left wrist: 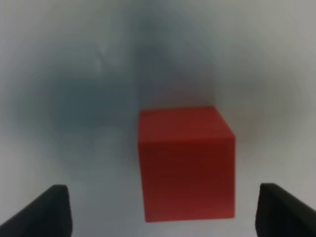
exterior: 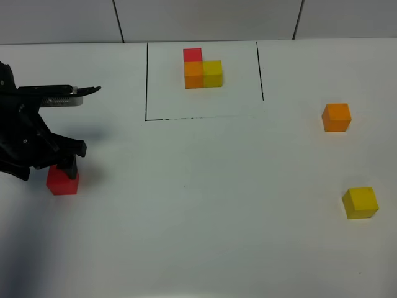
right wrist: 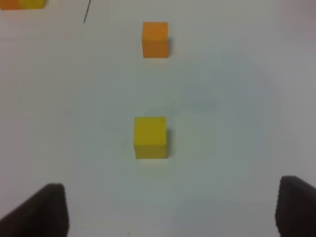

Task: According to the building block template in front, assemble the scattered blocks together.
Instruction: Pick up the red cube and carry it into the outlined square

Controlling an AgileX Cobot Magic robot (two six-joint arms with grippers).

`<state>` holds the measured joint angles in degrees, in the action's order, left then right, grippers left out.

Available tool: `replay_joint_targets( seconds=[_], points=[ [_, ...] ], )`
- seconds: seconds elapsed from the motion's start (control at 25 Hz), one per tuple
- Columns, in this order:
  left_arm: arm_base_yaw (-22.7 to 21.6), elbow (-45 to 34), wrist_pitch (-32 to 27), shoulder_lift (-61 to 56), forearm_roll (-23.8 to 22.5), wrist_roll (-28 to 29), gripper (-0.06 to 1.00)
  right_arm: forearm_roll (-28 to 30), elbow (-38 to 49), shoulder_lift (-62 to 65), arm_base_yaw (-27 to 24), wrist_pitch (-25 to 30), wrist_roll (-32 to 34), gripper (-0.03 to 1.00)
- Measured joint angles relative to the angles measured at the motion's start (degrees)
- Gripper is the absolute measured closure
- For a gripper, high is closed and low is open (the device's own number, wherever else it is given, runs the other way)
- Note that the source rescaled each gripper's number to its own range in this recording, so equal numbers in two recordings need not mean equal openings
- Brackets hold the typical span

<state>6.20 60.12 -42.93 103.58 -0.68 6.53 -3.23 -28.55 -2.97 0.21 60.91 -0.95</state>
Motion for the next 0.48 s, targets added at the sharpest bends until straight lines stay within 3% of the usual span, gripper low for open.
replay_joint_targets(
  seconds=[0.2, 0.48],
  points=[
    [0.07, 0.0, 2.56, 1.88, -1.02, 1.29, 0.21, 0.0, 0.0, 0.0, 0.0, 0.0, 0.0, 0.17],
    [0.11, -0.34, 5.71, 3.86, 2.47, -1.42, 0.21, 0.0, 0.0, 0.0, 0.0, 0.0, 0.0, 0.17]
  ],
)
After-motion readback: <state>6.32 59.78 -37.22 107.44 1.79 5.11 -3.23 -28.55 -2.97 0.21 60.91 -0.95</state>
